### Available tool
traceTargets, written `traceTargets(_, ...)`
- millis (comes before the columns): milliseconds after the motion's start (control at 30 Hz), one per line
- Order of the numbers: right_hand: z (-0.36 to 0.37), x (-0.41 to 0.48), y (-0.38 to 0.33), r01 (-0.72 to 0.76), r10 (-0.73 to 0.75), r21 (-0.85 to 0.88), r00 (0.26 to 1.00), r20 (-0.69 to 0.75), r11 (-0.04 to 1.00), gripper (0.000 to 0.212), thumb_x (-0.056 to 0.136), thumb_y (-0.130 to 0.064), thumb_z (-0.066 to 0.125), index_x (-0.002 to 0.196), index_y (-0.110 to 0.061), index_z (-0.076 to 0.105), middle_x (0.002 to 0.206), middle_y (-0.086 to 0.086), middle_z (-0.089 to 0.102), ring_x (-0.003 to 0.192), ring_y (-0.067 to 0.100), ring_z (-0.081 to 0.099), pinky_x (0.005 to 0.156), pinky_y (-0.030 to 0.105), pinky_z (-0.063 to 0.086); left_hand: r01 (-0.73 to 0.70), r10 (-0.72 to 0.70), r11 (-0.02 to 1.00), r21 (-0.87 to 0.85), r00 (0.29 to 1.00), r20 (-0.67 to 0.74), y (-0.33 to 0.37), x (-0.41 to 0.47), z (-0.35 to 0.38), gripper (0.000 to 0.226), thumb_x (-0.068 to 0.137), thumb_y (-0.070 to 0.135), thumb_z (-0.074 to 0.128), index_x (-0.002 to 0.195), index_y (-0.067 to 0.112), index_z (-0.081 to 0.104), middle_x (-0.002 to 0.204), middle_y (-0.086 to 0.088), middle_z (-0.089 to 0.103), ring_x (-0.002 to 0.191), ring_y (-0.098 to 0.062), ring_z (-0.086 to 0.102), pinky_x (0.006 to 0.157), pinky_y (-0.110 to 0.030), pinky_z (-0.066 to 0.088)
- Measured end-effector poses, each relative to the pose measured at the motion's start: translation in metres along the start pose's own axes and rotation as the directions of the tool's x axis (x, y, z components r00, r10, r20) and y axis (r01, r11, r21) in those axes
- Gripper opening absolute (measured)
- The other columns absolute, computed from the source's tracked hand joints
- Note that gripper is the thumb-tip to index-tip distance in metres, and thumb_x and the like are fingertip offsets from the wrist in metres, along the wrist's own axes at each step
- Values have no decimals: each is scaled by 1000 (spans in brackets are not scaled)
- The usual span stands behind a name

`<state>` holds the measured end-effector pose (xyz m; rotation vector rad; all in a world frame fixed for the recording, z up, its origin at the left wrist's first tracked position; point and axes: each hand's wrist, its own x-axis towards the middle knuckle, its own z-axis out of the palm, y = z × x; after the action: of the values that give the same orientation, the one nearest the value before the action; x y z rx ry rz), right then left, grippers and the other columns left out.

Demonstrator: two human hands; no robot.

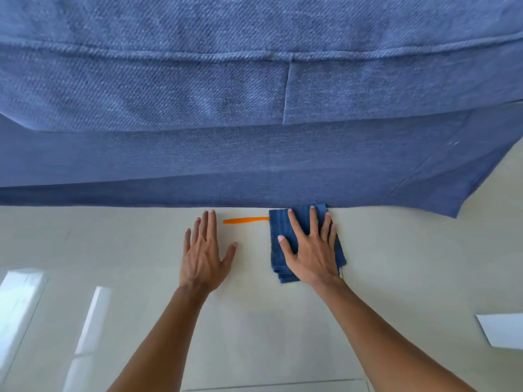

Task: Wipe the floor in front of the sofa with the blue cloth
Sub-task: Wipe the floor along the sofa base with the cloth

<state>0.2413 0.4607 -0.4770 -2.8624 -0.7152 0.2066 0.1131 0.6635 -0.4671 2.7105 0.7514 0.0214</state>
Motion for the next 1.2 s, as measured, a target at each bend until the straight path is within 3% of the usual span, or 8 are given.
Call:
traceTargets(133,6,6,-9,-24,22,-57,999,-41,998,78,92,-68,15,161,-32,13,168,23,5,151,54,0,123,63,1,4,-4,1000,29,1000,-5,-29,-16,10,89,92,67,20,159,12,-2,167,-3,-5,155,-21,-5,126,-43,2)
traceTargets(267,11,4,-7,-29,25,-78,998,-61,996,76,95,-67,15,162,-31,8,168,22,3,153,51,-2,124,62,3,-8,9,1000,18,998,-67,-32,-20,17,86,94,66,25,159,15,2,167,2,-3,155,-17,-3,126,-41,3)
traceTargets(400,14,-1,-13,-104,100,-65,992,-75,992,77,95,-68,12,162,-31,7,168,22,4,153,51,-3,123,63,4,-8,9,999,33,999,-41,-33,-18,14,86,95,66,25,159,16,-1,168,2,-4,155,-17,-4,126,-42,4)
traceTargets(567,18,14,-26,-187,187,-92,982,-11,978,80,90,-72,8,160,-35,-5,167,24,-8,148,58,-10,119,70,-1,8,-6,999,40,999,-42,-32,-17,14,87,94,67,27,159,15,3,168,1,-1,155,-18,-2,126,-41,4)
traceTargets(833,15,10,-23,-167,166,-56,986,-27,984,75,95,-68,16,161,-36,1,168,21,-3,151,52,-8,121,66,0,12,-12,1000,15,999,-47,-33,-16,10,87,93,67,31,159,16,7,168,1,3,155,-17,0,126,-41,7)
traceTargets(967,17,38,-41,-265,265,-12,964,-26,964,74,95,-69,18,160,-38,0,169,18,-7,151,50,-13,121,66,-6,17,-16,1000,6,998,-60,-32,-14,11,87,92,66,35,159,15,12,168,1,7,155,-18,5,126,-41,7)
traceTargets(1133,17,16,-29,-113,111,-69,993,-26,991,72,96,-68,10,160,-38,-2,169,16,-6,153,48,-12,122,65,-3,15,-16,1000,-16,998,-58,-32,-14,8,87,92,66,36,159,16,11,168,1,6,155,-17,3,126,-41,8)
traceTargets(1200,17,18,-31,-124,123,-82,992,-26,989,70,97,-67,9,160,-39,-3,169,16,-7,153,48,-12,122,65,-3,23,-25,999,-23,997,-70,-32,-16,8,88,91,66,36,159,16,12,168,1,6,155,-16,3,126,-41,8)
